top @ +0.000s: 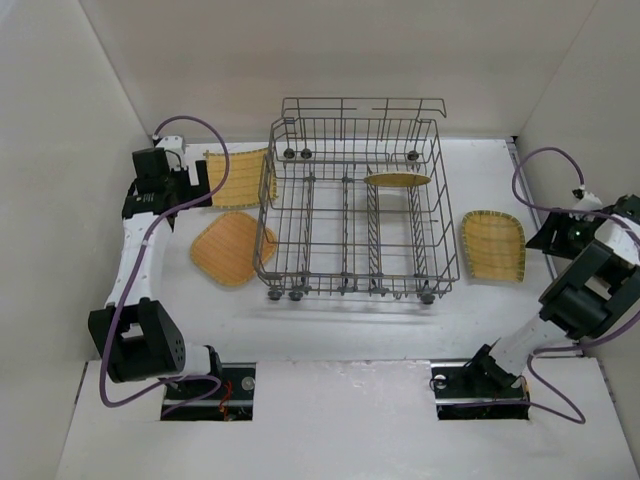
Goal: Load the plates into the dish rack
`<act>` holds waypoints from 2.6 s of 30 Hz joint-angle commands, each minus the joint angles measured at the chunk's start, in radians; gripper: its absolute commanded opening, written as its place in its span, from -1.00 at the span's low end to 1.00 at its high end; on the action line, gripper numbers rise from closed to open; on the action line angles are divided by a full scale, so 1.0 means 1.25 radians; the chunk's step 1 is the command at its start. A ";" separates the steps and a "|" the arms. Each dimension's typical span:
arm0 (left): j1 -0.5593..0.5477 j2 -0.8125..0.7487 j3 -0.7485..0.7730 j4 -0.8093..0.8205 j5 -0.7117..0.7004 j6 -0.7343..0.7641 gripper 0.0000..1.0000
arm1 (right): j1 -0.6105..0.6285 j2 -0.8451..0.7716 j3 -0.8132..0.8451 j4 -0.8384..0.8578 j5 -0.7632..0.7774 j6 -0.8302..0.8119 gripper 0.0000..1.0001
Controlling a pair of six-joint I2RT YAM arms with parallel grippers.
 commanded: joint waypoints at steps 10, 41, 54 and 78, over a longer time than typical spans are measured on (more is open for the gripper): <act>-0.011 0.023 0.102 -0.016 -0.004 0.006 0.97 | 0.030 0.182 0.198 -0.134 0.029 -0.062 0.10; 0.004 0.028 0.130 -0.004 -0.020 0.008 0.97 | 0.150 0.369 0.331 -0.296 0.145 -0.009 -0.09; 0.025 0.012 0.077 0.029 -0.013 0.006 0.97 | 0.172 0.257 0.256 -0.208 0.170 -0.001 -1.00; 0.001 -0.009 -0.013 0.065 -0.013 -0.003 0.97 | 0.265 -0.296 0.049 0.076 0.227 0.026 -1.00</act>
